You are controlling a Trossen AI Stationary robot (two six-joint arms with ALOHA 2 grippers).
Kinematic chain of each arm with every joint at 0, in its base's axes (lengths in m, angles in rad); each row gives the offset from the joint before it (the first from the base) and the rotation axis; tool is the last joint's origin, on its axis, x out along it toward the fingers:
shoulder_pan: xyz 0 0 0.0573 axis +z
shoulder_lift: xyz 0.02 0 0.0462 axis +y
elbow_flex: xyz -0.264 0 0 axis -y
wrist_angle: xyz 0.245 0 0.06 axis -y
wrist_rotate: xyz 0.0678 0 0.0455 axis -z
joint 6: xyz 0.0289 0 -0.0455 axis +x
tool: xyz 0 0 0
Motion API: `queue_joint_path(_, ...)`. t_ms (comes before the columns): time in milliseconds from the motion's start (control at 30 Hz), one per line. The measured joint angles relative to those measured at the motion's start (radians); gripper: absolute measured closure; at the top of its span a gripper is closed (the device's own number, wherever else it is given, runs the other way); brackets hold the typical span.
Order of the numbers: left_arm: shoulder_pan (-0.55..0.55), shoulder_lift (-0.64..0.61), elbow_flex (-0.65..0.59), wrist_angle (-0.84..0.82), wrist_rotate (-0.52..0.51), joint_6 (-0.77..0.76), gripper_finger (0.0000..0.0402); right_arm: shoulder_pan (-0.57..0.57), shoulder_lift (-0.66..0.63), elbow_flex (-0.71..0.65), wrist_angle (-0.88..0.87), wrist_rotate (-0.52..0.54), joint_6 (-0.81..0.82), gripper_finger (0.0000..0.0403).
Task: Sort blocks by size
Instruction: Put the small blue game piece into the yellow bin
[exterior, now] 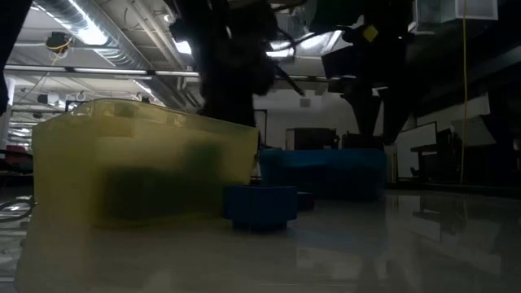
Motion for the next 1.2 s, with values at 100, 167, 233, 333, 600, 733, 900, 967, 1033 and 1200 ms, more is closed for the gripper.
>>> queue_joint_path(100,-0.021,-0.076,0.0,-0.102,0.052,0.007,0.0282,0.001,0.0,0.018,0.001,-0.005,0.033,0.02)
queue_joint_path(167,-0.059,-0.116,0.0,-0.177,0.081,0.008,0.0281,0.001,0.0,0.027,0.002,-0.036,0.045,0.02)
queue_joint_path(233,-0.113,-0.138,0.001,-0.228,0.089,-0.001,0.0273,0.001,0.0,0.038,0.005,-0.083,0.047,0.02)
queue_joint_path(333,-0.201,-0.147,0.0,-0.252,0.082,-0.038,0.0259,0.001,0.0,0.044,0.029,-0.178,0.047,0.02)
queue_joint_path(600,-0.361,-0.14,-0.066,-0.18,-0.169,-0.154,0.0221,0.025,0.006,0.044,0.246,-0.518,0.091,0.02)
queue_joint_path(733,-0.372,-0.14,-0.088,-0.185,-0.176,-0.202,0.0201,0.097,0.011,0.044,0.377,-0.519,0.102,0.02)
queue_joint_path(900,-0.372,-0.14,-0.101,-0.191,-0.176,-0.2,0.0188,0.208,0.025,0.044,0.491,-0.422,0.062,0.02)
queue_joint_path(967,-0.372,-0.14,-0.101,-0.186,-0.176,-0.184,0.0189,0.246,0.038,0.044,0.544,-0.377,0.034,0.02)
queue_joint_path(1033,-0.372,-0.14,-0.101,-0.182,-0.176,-0.161,0.0191,0.28,0.052,0.044,0.583,-0.333,0.02,0.02)
queue_joint_path(1200,-0.372,-0.14,-0.101,-0.167,-0.176,-0.149,0.0194,0.323,0.127,0.044,0.72,-0.313,0.016,0.02)
